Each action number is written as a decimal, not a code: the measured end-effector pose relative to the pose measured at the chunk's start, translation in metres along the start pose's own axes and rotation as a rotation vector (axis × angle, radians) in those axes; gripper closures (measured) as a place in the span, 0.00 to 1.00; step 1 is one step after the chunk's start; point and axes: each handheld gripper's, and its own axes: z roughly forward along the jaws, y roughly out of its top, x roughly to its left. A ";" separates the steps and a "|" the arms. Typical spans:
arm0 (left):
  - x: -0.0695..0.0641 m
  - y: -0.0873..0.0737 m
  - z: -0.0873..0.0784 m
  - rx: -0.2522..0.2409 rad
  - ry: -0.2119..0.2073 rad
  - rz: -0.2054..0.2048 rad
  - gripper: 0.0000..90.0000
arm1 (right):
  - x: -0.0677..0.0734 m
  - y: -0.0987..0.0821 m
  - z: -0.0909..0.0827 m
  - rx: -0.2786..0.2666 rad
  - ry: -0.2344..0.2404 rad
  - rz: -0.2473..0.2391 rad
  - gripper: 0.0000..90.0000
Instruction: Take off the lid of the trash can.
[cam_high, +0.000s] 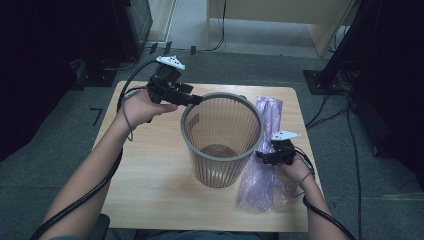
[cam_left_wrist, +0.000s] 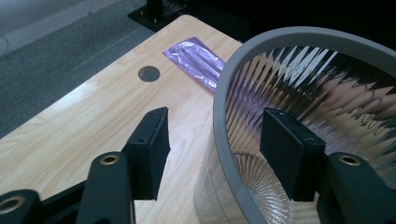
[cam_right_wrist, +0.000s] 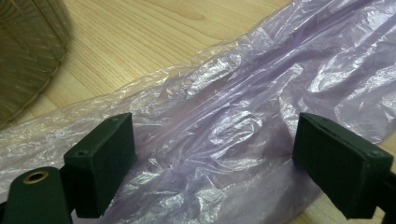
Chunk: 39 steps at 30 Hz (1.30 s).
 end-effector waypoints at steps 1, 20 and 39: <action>0.000 0.000 0.000 0.000 0.000 0.000 0.48 | 0.000 0.000 0.000 0.000 0.000 0.000 0.14; -0.005 0.003 0.030 0.034 0.019 0.035 0.62 | 0.000 0.000 0.000 0.000 0.000 0.000 0.14; -0.007 0.006 0.031 0.077 0.023 -0.010 0.89 | 0.000 0.000 0.000 0.000 0.000 -0.002 0.14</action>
